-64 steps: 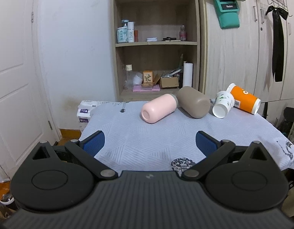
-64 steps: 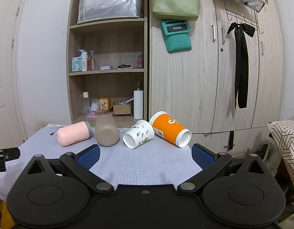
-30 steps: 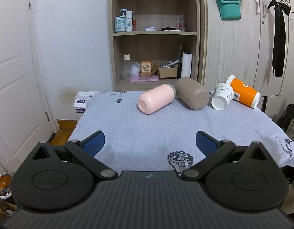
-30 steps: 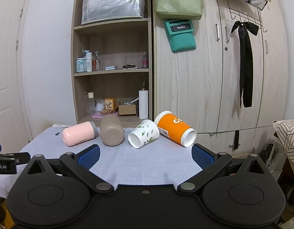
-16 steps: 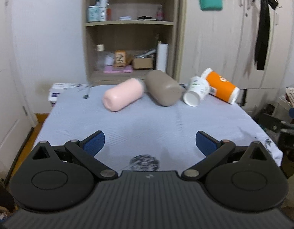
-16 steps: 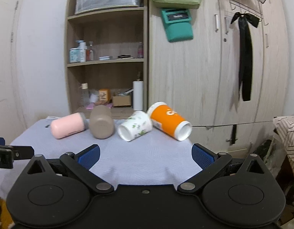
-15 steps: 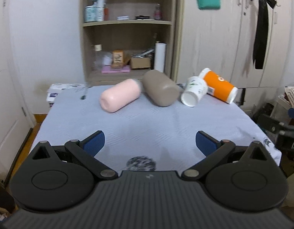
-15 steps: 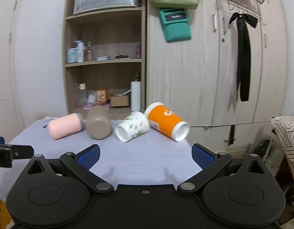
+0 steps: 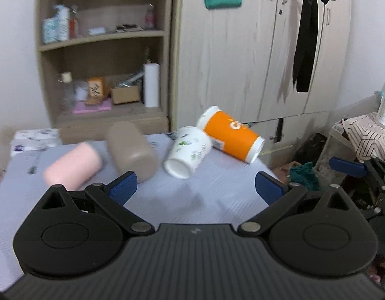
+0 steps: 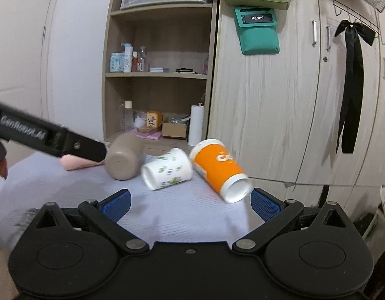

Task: Flip cup upright
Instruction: 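Move the right tool to the orange cup's rim and grasp it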

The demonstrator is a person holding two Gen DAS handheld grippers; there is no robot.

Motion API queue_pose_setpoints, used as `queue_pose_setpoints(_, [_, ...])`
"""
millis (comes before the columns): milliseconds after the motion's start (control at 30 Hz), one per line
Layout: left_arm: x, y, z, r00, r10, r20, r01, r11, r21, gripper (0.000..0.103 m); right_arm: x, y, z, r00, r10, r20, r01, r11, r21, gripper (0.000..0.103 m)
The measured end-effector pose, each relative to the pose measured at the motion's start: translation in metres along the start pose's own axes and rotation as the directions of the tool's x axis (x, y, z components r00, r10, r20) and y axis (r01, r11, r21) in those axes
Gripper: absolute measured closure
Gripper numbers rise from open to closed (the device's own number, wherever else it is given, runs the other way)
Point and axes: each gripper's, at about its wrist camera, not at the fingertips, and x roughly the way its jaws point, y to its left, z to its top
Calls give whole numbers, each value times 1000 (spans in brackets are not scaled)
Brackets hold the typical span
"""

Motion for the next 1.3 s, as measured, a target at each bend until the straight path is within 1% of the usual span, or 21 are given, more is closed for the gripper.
queue_pose_setpoints(67, [18, -5, 9, 999, -26, -27, 25, 999, -22, 3, 14, -8, 2, 1000, 6, 0, -6, 999, -50, 0])
queue_pose_setpoints(133, [34, -13, 15, 999, -37, -22, 36, 999, -38, 3, 29, -17, 1, 1000, 21, -3, -21, 996, -88, 0])
queue_pose_setpoints(233, [56, -23, 21, 999, -34, -20, 33, 998, -50, 3, 55, -30, -1, 999, 42, -8, -43, 993, -112, 0])
queue_pose_setpoints(300, [72, -28, 24, 998, -52, -39, 50, 996, -73, 3, 74, -39, -3, 999, 43, -24, -46, 992, -121, 0])
queue_pose_setpoints(367, [90, -32, 27, 995, -73, -66, 66, 992, -103, 6, 91, -49, -6, 998, 49, -44, -53, 992, -113, 0])
queue_pose_setpoints(433, [104, -36, 29, 994, -61, -95, 49, 991, -125, 14, 105, -60, -7, 994, 88, -61, -93, 993, -78, 1])
queue_pose_setpoints(500, [110, -43, 31, 995, -53, -86, 44, 994, -103, 14, 114, -73, -8, 988, 144, -58, -146, 989, -32, 1])
queue_pose_setpoints(567, [117, -45, 31, 994, -56, -92, 45, 993, -112, 14, 122, -81, -10, 984, 166, -56, -166, 986, 6, 1])
queue_pose_setpoints(767, [146, -38, 39, 986, -100, -135, 69, 973, -219, 14, 152, -91, -11, 983, 174, -57, -177, 983, -42, 2])
queue_pose_setpoints(833, [154, -38, 42, 985, -108, -132, 75, 970, -233, 14, 166, -92, -9, 980, 180, -89, -184, 983, -31, 2])
queue_pose_setpoints(900, [159, -37, 43, 985, -106, -137, 69, 965, -251, 14, 178, -93, -6, 977, 171, -125, -173, 985, 0, 2])
queue_pose_setpoints(967, [162, -34, 43, 984, -109, -138, 69, 962, -264, 14, 185, -93, -6, 977, 168, -129, -170, 986, 1, 2])
queue_pose_setpoints(1000, [162, -32, 42, 985, -110, -136, 69, 959, -274, 14, 186, -92, -6, 978, 160, -130, -162, 987, 0, 10])
queue_pose_setpoints(1033, [161, -30, 41, 985, -113, -129, 72, 955, -288, 14, 186, -91, -6, 979, 155, -136, -156, 988, 2, 24])
queue_pose_setpoints(1067, [160, -27, 40, 986, -117, -120, 76, 950, -303, 14, 186, -91, -6, 975, 164, -147, -165, 986, 8, 30])
queue_pose_setpoints(1133, [158, -22, 39, 986, -129, -106, 88, 942, -323, 14, 179, -88, -7, 978, 139, -156, -141, 990, -3, 31])
queue_pose_setpoints(1200, [156, -21, 37, 986, -128, -106, 88, 944, -318, 14, 165, -82, -8, 985, 113, -133, -117, 993, -29, 32])
queue_pose_setpoints(1300, [153, -24, 35, 983, -146, -113, 105, 945, -308, 14, 142, -74, -12, 989, 103, -106, -105, 994, -16, 33])
